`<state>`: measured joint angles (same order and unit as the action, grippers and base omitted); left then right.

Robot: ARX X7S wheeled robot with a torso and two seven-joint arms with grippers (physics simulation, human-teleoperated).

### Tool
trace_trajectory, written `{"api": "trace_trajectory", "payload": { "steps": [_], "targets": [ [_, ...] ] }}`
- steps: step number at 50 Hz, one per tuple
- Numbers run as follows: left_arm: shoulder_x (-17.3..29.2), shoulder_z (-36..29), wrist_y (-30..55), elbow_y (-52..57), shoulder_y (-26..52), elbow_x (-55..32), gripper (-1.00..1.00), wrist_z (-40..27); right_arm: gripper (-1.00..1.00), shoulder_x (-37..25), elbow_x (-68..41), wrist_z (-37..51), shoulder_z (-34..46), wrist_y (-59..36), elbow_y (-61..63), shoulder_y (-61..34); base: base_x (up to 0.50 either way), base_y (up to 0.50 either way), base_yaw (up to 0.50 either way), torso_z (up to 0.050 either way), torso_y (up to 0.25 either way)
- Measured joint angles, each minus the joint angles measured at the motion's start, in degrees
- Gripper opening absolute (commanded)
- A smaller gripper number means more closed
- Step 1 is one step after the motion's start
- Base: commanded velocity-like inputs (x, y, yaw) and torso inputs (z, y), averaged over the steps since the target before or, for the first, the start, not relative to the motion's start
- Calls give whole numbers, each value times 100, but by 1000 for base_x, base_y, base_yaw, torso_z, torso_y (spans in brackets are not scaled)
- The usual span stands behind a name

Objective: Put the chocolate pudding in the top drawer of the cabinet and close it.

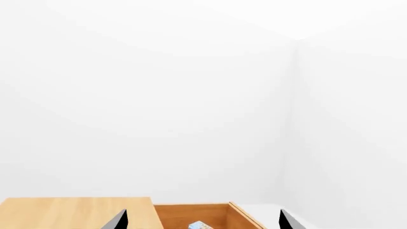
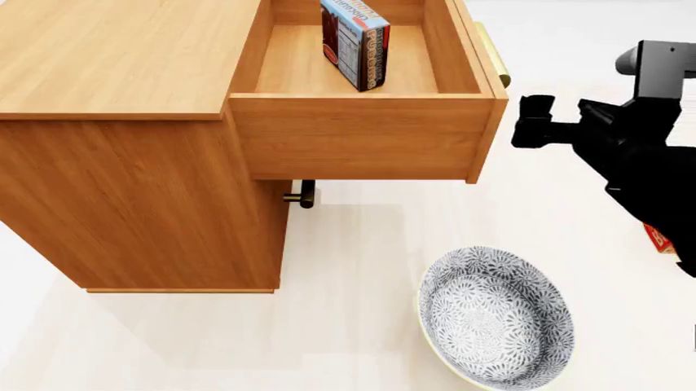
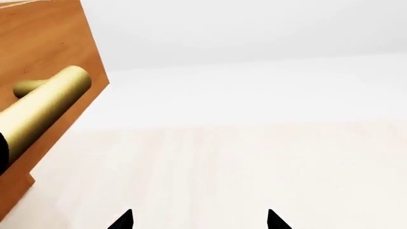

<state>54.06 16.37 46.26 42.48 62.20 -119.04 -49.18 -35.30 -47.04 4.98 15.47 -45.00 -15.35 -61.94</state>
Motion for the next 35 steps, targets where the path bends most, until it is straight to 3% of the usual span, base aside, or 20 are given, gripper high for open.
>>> {"api": "trace_trajectory", "payload": {
  "steps": [35],
  "targets": [
    [59, 58, -64, 37, -44, -69, 100, -25, 100, 479, -81, -358, 232, 104, -8, -88, 0, 0, 0, 0, 0]
  ]
}}
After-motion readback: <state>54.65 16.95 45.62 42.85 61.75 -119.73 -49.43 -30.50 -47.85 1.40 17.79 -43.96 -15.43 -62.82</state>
